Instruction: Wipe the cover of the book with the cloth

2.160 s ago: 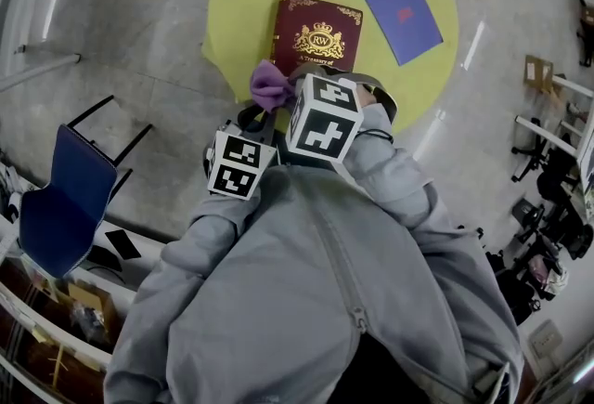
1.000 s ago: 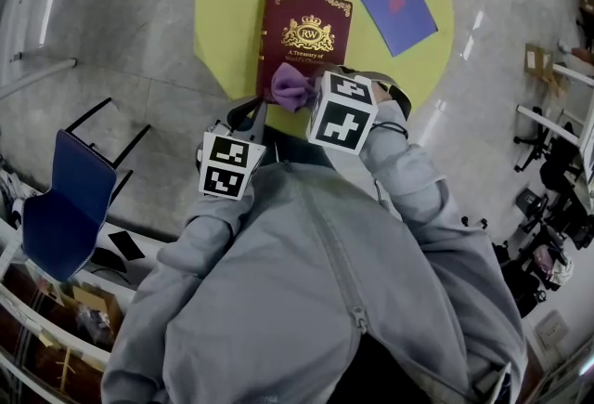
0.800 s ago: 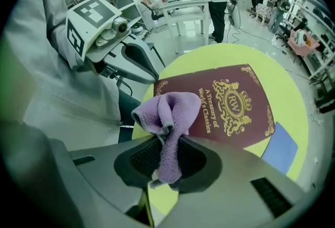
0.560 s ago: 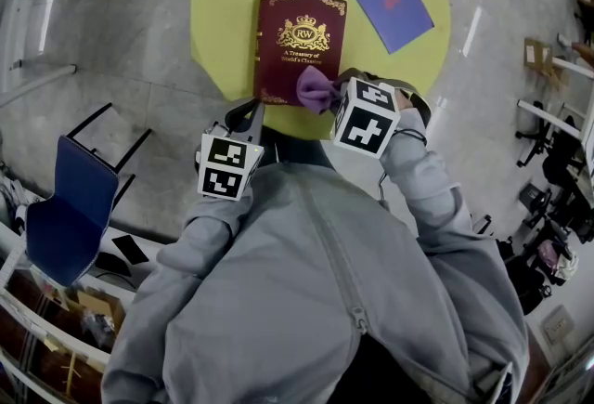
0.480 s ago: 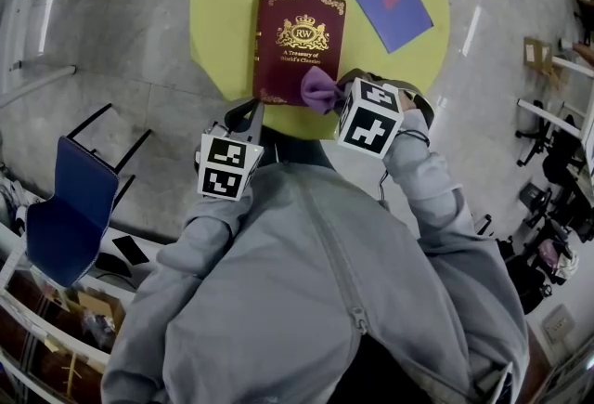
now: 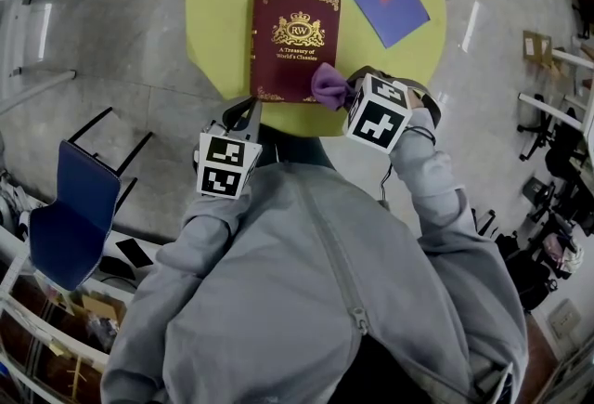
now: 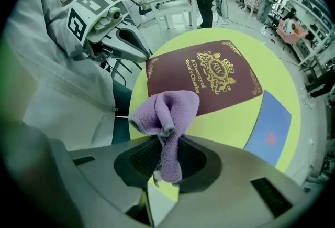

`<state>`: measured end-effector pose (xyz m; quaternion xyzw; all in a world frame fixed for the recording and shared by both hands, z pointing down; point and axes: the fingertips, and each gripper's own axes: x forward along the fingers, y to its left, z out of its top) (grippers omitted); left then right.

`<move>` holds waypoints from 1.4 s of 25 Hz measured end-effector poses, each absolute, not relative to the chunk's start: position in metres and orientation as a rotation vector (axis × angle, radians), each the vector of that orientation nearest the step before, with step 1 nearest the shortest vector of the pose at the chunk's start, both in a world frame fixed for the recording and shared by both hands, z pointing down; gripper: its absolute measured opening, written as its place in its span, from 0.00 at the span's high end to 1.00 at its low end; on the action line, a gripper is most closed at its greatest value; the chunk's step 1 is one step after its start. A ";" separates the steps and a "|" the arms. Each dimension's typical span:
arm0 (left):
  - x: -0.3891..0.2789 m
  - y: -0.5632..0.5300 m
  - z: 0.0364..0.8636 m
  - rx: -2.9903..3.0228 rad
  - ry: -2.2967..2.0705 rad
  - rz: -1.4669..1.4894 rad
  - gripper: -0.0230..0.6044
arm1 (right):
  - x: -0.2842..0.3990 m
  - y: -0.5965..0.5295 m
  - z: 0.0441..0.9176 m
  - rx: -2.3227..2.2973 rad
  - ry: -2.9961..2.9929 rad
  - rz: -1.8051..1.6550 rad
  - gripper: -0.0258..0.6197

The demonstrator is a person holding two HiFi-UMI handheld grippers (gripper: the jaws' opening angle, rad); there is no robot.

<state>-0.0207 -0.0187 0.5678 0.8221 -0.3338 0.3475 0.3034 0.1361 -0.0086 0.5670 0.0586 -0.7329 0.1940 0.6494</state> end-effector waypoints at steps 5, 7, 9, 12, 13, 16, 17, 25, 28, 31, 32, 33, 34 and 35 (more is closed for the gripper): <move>-0.021 -0.019 0.568 2.188 -0.883 0.923 0.93 | 0.146 -0.007 0.568 0.165 -1.653 0.466 0.81; -0.021 -0.018 0.567 2.191 -0.883 0.926 0.93 | 0.151 -0.006 0.568 0.177 -1.647 0.473 0.81; -0.020 -0.018 0.567 2.194 -0.881 0.929 0.93 | 0.156 -0.005 0.568 0.188 -1.639 0.478 0.81; -0.020 -0.018 0.568 2.196 -0.880 0.932 0.93 | 0.162 -0.004 0.568 0.203 -1.631 0.483 0.81; -0.020 -0.018 0.568 2.197 -0.879 0.933 0.93 | 0.164 -0.004 0.568 0.207 -1.629 0.485 0.81; -0.019 -0.018 0.568 2.199 -0.873 0.937 0.93 | 0.169 -0.001 0.569 0.220 -1.619 0.495 0.81; -0.019 -0.018 0.568 2.198 -0.871 0.939 0.93 | 0.171 0.000 0.569 0.224 -1.614 0.498 0.81; -0.016 -0.018 0.560 2.194 -0.845 0.941 0.94 | 0.182 -0.002 0.552 0.311 -1.630 0.515 0.81; -0.012 -0.029 0.541 2.230 -0.855 0.919 0.94 | 0.180 -0.016 0.530 0.420 -1.696 0.518 0.81; -0.009 -0.039 0.511 2.274 -0.879 0.885 0.93 | 0.174 -0.027 0.497 0.555 -1.783 0.536 0.81; -0.008 -0.045 0.499 2.295 -0.893 0.865 0.94 | 0.171 -0.034 0.484 0.606 -1.814 0.530 0.81; -0.007 -0.054 0.485 2.322 -0.911 0.839 0.93 | 0.168 -0.044 0.470 0.659 -1.845 0.512 0.81; -0.005 -0.064 0.471 2.351 -0.932 0.812 0.94 | 0.166 -0.054 0.456 0.711 -1.875 0.489 0.81; -0.004 -0.072 0.455 2.380 -0.951 0.785 0.94 | 0.163 -0.062 0.440 0.759 -1.902 0.465 0.81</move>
